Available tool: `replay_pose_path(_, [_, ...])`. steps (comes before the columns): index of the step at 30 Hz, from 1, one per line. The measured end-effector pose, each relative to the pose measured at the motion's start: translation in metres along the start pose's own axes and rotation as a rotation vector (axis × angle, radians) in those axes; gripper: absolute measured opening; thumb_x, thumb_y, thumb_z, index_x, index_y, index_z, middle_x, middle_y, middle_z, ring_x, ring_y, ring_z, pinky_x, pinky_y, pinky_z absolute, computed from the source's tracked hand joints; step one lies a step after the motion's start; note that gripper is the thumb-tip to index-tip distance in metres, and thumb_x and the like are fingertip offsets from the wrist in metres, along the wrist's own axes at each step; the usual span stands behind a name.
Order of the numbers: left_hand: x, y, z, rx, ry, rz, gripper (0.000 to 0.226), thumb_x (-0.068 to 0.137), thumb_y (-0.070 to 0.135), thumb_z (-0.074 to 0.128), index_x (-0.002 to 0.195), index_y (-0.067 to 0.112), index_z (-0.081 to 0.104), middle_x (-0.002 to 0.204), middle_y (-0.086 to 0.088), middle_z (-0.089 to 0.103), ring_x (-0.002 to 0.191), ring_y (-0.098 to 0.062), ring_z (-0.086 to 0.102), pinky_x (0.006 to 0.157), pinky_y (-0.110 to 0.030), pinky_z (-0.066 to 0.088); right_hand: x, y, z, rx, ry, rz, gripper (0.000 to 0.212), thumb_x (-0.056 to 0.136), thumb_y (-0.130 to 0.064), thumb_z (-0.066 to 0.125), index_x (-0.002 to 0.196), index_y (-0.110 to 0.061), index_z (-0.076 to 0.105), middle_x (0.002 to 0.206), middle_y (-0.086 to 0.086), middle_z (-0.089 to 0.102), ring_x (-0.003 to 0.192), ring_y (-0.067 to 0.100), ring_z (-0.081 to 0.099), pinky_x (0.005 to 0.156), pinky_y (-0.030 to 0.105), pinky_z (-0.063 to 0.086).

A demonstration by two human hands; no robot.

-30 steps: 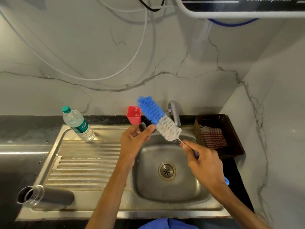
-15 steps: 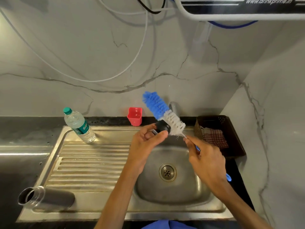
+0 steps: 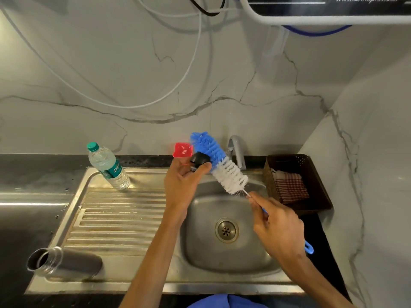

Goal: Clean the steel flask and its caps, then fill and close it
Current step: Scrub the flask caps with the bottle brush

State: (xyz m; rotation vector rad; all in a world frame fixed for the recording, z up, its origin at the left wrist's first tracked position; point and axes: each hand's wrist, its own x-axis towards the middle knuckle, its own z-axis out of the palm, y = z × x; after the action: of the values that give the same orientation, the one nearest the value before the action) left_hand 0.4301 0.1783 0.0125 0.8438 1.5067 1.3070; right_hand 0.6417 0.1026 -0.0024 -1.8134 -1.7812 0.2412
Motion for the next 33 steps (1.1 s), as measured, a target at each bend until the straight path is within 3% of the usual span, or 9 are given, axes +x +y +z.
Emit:
replay_pose_path(3, [-0.018, -0.007, 0.015, -0.099, -0.216, -0.126, 0.054, 0.082, 0.017, 0.089, 0.127, 0.015, 0.06, 0.112, -0.003, 0.081, 0.105, -0.019, 0.078, 0.105, -0.044, 0.057, 0.011, -0.001, 0.001, 0.018, -0.003, 0.043, 0.022, 0.099, -0.034, 0.066, 0.119, -0.038, 0.072, 0.07, -0.009, 0.063, 0.053, 0.018, 0.061, 0.05, 0.041, 0.055])
replay_pose_path(8, [-0.027, -0.009, 0.014, 0.01, -0.309, -0.163, 0.046, 0.082, 0.027, 0.089, 0.122, 0.02, 0.066, 0.101, 0.007, 0.082, 0.102, -0.008, 0.077, 0.105, -0.039, 0.053, 0.017, 0.002, -0.004, 0.054, -0.01, 0.08, 0.022, 0.1, -0.031, 0.066, 0.118, -0.04, 0.074, 0.061, -0.013, 0.058, 0.049, 0.006, 0.053, 0.045, 0.027, 0.043])
replay_pose_path(14, [-0.006, -0.004, -0.002, -0.355, -0.197, -0.08, 0.053, 0.088, 0.008, 0.082, 0.136, 0.015, 0.061, 0.121, -0.014, 0.076, 0.112, -0.026, 0.075, 0.093, -0.035, 0.059, 0.005, -0.003, -0.003, 0.04, -0.087, 0.051, 0.025, 0.1, -0.043, 0.06, 0.123, -0.042, 0.071, 0.066, -0.013, 0.062, 0.052, 0.007, 0.057, 0.049, 0.033, 0.052])
replay_pose_path(16, [-0.003, -0.006, -0.002, -0.451, -0.152, -0.082, 0.055, 0.092, 0.002, 0.075, 0.143, 0.014, 0.057, 0.124, -0.016, 0.075, 0.117, -0.029, 0.074, 0.095, -0.035, 0.061, 0.003, -0.011, -0.003, 0.039, -0.075, 0.03, 0.022, 0.1, -0.04, 0.064, 0.119, -0.042, 0.073, 0.071, -0.013, 0.064, 0.052, 0.004, 0.056, 0.046, 0.025, 0.043])
replay_pose_path(19, [-0.003, -0.014, -0.003, -0.494, -0.068, -0.064, 0.047, 0.092, 0.013, 0.077, 0.137, 0.006, 0.063, 0.123, -0.017, 0.076, 0.121, -0.035, 0.071, 0.103, -0.04, 0.06, 0.002, -0.015, -0.005, 0.021, -0.06, 0.01, 0.02, 0.099, -0.04, 0.066, 0.117, -0.041, 0.074, 0.076, -0.012, 0.067, 0.053, 0.007, 0.058, 0.048, 0.031, 0.05])
replay_pose_path(22, [-0.018, -0.02, 0.009, -0.337, -0.084, -0.003, 0.05, 0.083, 0.023, 0.087, 0.129, 0.015, 0.069, 0.108, -0.011, 0.08, 0.109, -0.028, 0.075, 0.098, -0.035, 0.057, 0.004, -0.017, -0.005, 0.049, -0.045, 0.036, 0.02, 0.099, -0.038, 0.066, 0.117, -0.041, 0.073, 0.072, -0.012, 0.065, 0.055, 0.012, 0.061, 0.052, 0.039, 0.055])
replay_pose_path(25, [-0.03, -0.025, 0.019, -0.244, -0.057, 0.007, 0.05, 0.08, 0.012, 0.092, 0.123, 0.015, 0.067, 0.102, -0.013, 0.081, 0.102, -0.03, 0.078, 0.083, -0.023, 0.059, 0.008, -0.013, -0.007, 0.038, -0.019, 0.058, 0.02, 0.098, -0.038, 0.065, 0.117, -0.04, 0.07, 0.065, -0.012, 0.063, 0.054, 0.015, 0.061, 0.051, 0.042, 0.056])
replay_pose_path(31, [-0.034, -0.027, 0.008, 0.056, -0.167, 0.158, 0.052, 0.074, 0.019, 0.098, 0.117, 0.022, 0.07, 0.099, 0.002, 0.083, 0.083, -0.016, 0.078, 0.077, -0.028, 0.063, 0.008, -0.01, -0.009, 0.031, -0.068, 0.125, 0.02, 0.1, -0.041, 0.062, 0.118, -0.042, 0.071, 0.066, -0.013, 0.064, 0.057, 0.01, 0.062, 0.055, 0.04, 0.057])
replay_pose_path(33, [-0.032, -0.028, 0.008, 0.125, -0.067, 0.143, 0.047, 0.073, 0.025, 0.098, 0.11, 0.024, 0.07, 0.09, 0.005, 0.082, 0.076, -0.01, 0.077, 0.069, -0.02, 0.06, 0.008, -0.014, -0.009, 0.008, -0.081, 0.116, 0.021, 0.101, -0.041, 0.061, 0.12, -0.042, 0.07, 0.071, -0.01, 0.067, 0.061, 0.015, 0.065, 0.057, 0.038, 0.055])
